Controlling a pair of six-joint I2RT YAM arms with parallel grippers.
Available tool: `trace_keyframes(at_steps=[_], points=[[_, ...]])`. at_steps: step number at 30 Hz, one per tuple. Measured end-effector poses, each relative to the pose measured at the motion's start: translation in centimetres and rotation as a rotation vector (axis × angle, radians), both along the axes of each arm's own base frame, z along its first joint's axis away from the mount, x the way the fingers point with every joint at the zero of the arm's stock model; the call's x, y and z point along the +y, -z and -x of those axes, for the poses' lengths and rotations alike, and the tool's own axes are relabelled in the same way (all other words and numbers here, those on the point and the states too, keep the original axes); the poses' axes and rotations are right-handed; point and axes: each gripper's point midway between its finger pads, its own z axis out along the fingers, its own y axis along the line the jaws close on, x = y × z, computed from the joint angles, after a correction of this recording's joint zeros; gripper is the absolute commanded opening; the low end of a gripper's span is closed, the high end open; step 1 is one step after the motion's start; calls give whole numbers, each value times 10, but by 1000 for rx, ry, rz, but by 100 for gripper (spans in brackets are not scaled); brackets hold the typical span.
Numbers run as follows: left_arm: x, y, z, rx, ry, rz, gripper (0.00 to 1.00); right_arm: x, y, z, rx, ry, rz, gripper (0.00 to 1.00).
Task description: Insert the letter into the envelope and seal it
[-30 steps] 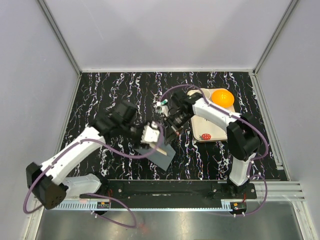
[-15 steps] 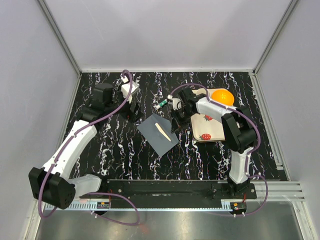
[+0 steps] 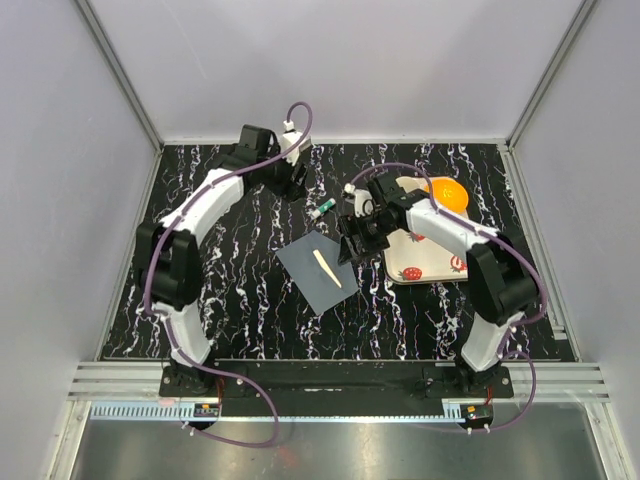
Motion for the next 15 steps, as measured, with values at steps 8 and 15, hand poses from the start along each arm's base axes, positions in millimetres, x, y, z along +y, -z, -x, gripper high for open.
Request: trace_keyframes(at_steps=[8,15], points=[[-23,37,-44,43,47,-45,66,-1,-72,-12,-187,-9,-81,100],[-40,76,-42,101,104,-114,61,-13,-103,-24,-310,0,-51,100]])
